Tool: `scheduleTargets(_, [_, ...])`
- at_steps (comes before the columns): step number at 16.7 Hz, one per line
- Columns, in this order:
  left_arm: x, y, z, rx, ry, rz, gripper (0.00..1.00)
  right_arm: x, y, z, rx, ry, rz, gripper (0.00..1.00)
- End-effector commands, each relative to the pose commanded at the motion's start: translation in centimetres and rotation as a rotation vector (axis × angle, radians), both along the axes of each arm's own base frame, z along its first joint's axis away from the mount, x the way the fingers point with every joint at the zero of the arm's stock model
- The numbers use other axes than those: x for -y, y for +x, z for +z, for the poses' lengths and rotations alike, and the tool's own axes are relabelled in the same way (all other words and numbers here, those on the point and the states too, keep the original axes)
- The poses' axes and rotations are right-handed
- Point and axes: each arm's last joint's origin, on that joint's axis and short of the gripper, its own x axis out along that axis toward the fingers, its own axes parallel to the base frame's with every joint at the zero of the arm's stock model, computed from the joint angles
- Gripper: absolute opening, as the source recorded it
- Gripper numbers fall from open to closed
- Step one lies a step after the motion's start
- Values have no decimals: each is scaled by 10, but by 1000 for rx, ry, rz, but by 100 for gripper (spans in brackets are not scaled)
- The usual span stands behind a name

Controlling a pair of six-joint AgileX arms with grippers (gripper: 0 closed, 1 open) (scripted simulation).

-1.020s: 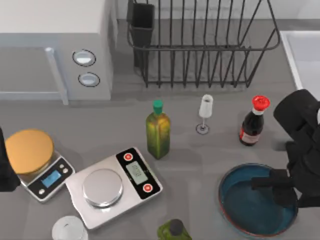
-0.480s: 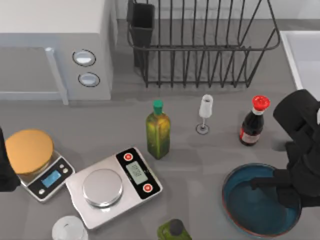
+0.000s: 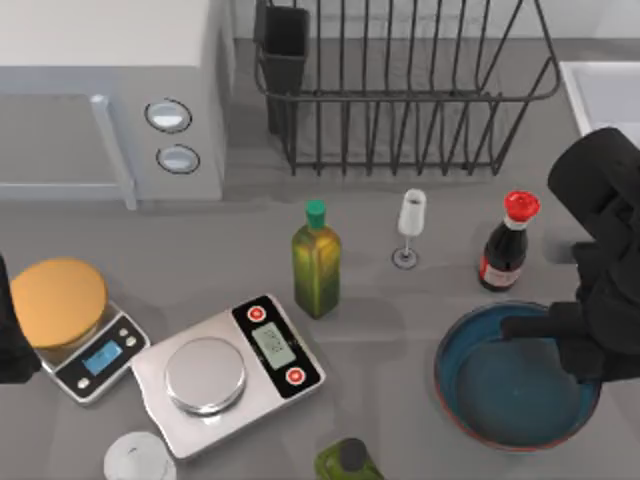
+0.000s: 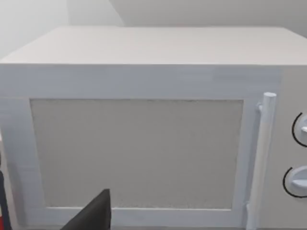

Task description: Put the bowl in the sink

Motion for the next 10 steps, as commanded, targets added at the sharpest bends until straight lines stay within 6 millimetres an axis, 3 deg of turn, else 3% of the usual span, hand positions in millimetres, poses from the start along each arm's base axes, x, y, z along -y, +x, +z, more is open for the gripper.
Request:
scheduleTargets(7, [0, 0, 0, 0, 0, 0, 100, 4, -8, 95, -24, -11, 0, 0])
scheduleTargets(10, [0, 0, 0, 0, 0, 0, 100, 7, -12, 110, -5, -2, 1, 0])
